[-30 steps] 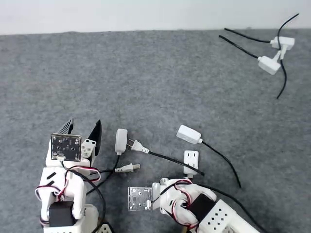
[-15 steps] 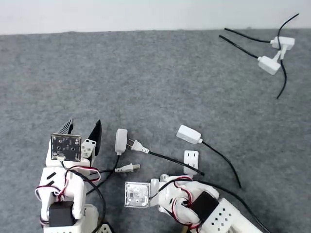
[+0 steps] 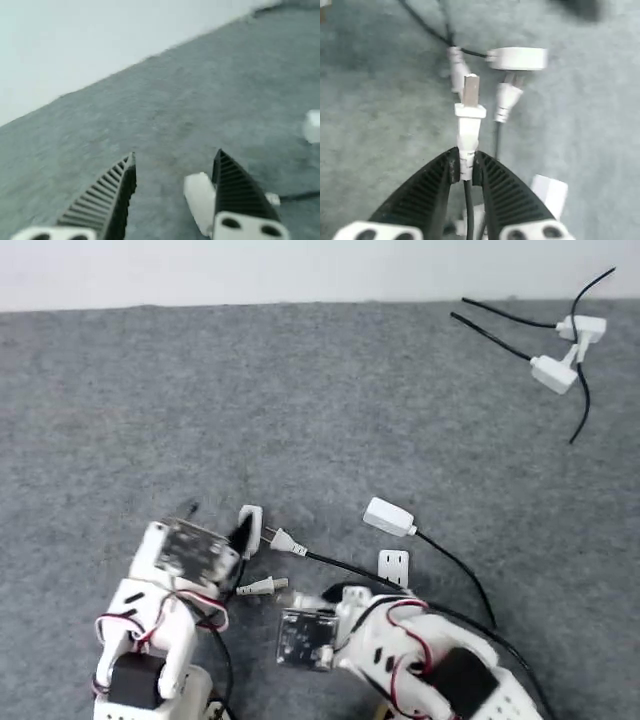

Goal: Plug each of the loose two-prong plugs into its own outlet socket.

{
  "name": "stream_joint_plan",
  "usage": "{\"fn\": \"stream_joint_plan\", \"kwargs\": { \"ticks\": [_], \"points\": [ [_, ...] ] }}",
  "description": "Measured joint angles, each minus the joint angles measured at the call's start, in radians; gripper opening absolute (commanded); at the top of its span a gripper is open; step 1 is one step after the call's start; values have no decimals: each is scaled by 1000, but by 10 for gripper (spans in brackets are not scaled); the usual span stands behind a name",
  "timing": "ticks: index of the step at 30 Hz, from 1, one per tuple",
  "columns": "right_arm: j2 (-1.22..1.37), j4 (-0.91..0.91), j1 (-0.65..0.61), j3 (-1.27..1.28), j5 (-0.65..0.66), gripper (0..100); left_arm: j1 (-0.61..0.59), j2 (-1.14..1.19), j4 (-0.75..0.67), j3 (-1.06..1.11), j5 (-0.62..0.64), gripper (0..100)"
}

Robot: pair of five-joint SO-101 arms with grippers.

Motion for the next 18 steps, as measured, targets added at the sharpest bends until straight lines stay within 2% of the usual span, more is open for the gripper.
{"fn": "stream_joint_plan", "kwargs": {
  "ticks": [4, 10, 18],
  "points": [
    [12, -14, 106, -2, 35, 9, 101, 0, 114, -51, -26, 238],
    [12, -31, 129, -2, 40, 9, 212, 0, 265, -172, -26, 239],
    [12, -94, 129, -2, 43, 9, 244, 0, 281, -216, -26, 239]
  ]
}}
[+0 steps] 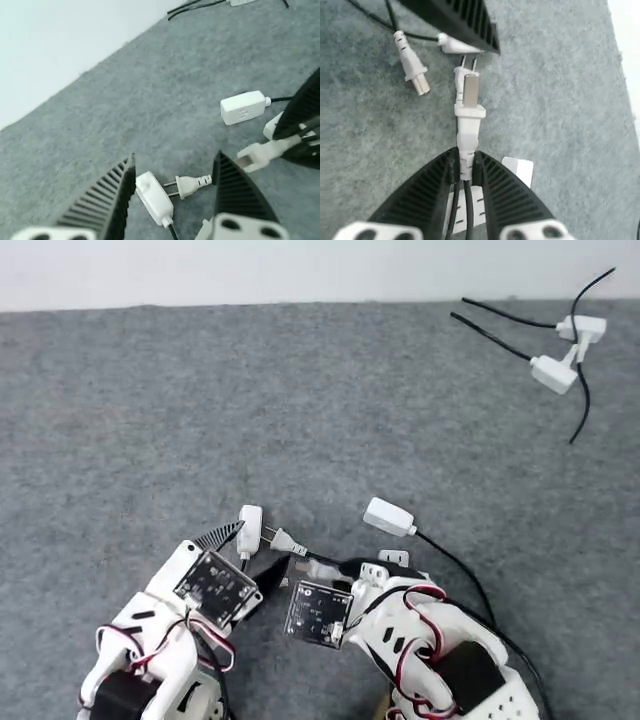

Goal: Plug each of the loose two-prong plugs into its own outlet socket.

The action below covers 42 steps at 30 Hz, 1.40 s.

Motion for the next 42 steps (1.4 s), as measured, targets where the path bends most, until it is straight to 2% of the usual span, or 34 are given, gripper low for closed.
{"fn": "stream_joint_plan", "kwargs": {
  "ticks": [8, 17, 20, 28, 42],
  "points": [
    [2, -54, 0, 41, 0, 9, 103, 0, 46, -17, -3, 239],
    [2, -52, -2, 41, 0, 9, 112, 0, 20, 35, -9, 239],
    [2, 0, -31, 29, 0, 9, 112, 0, -15, 80, -9, 239],
    [2, 91, -107, -84, -38, 9, -23, 0, -140, 173, -9, 239],
    [2, 100, -109, -135, -41, 9, -34, 0, -160, 204, -9, 239]
  ]
}}
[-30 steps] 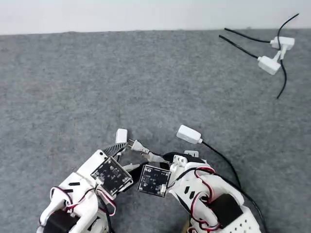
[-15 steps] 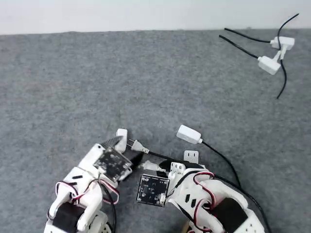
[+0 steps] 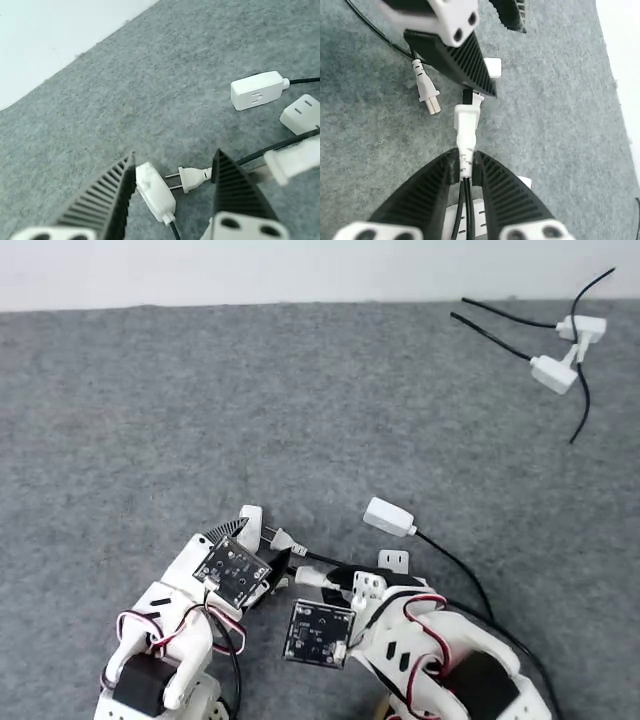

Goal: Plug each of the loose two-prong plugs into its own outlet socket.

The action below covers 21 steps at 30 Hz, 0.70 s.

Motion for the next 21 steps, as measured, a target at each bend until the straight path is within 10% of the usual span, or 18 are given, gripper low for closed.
{"fn": "stream_joint_plan", "kwargs": {
  "ticks": [21],
  "points": [
    [-14, 86, 0, -92, -3, 9, 74, 0, 0, 40, 0, 239]
  ]
}}
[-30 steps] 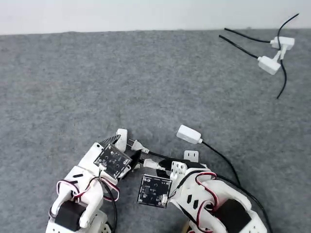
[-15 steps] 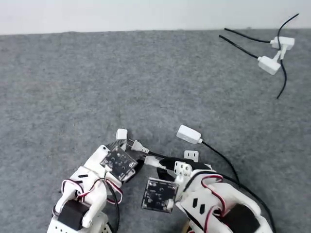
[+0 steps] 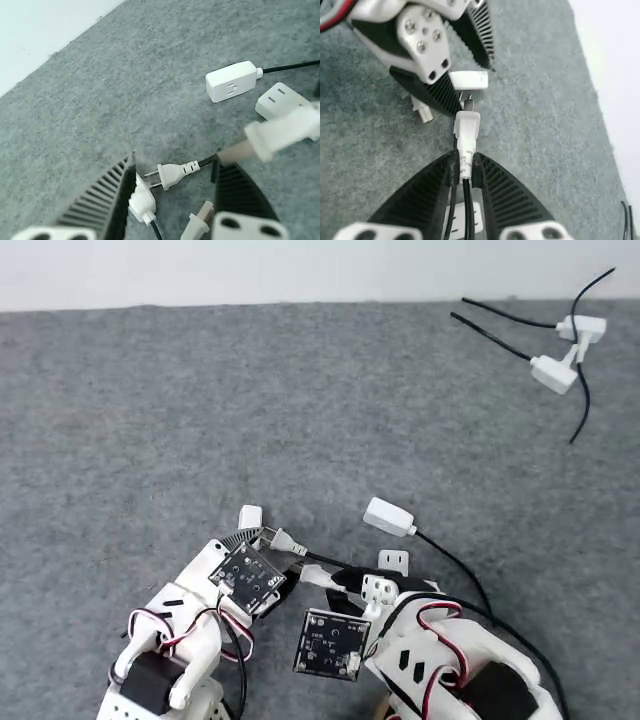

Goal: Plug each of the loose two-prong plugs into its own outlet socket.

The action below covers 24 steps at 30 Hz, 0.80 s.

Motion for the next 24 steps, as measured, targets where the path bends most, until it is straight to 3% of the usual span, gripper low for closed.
{"fn": "stream_joint_plan", "kwargs": {
  "ticks": [4, 13, 24],
  "points": [
    [0, 43, 66, 0, 6, 9, -14, 0, 0, 0, 0, 238],
    [6, 167, 288, 0, 37, 9, -189, 0, -91, 0, 5, 239],
    [446, 138, 414, -150, 37, 9, -206, 0, -91, 0, 25, 238]
  ]
}}
